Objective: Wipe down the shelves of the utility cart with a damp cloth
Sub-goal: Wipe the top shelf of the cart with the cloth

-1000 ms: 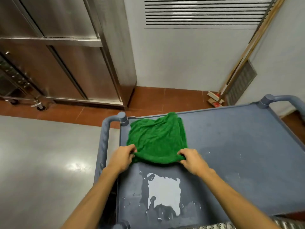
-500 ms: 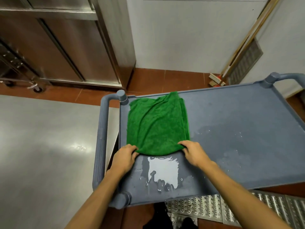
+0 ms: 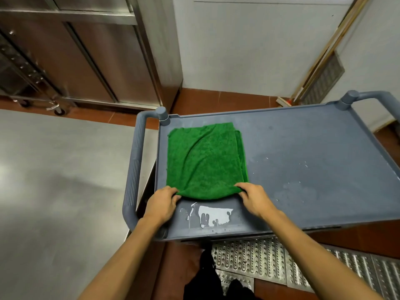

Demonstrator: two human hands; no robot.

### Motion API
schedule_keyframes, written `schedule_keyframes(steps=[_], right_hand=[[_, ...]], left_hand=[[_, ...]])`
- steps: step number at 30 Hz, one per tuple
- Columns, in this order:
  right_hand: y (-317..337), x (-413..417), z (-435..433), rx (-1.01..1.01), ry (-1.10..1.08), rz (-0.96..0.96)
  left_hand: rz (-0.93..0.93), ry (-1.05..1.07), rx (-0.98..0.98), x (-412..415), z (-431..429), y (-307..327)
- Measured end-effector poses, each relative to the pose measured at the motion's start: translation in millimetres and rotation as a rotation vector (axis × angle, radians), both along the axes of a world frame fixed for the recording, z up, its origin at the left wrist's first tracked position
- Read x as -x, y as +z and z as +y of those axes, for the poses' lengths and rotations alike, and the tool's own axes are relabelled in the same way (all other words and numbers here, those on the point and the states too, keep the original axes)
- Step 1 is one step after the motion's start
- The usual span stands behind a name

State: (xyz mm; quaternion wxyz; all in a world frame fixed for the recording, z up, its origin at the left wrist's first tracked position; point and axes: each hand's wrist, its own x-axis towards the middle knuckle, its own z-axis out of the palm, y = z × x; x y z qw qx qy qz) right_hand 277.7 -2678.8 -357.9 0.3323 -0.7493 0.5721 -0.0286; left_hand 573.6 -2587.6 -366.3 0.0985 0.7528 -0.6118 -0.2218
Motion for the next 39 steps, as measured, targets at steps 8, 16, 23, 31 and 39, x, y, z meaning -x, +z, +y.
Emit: schedule_keyframes(steps=[8,16,23,31,39], right_hand=[[7,26,43,-0.045,-0.012,-0.043],[13,40,73,-0.054,0.003,-0.077],[22,55,93,-0.055,-0.033,-0.134],[37,67,111,-0.006,-0.017,-0.172],[41,85,135,-0.009,0.017,-0.161]], left_hand=[[-0.061,0.012,-0.070,25,43,3],[-0.241,-0.054,0.046,40,79,16],[-0.196,-0.057,-0.021,57,107,27],[-0.064,-0.051,0.035,61,128,41],[0.058,-0.034,-0.073,75,158,44]])
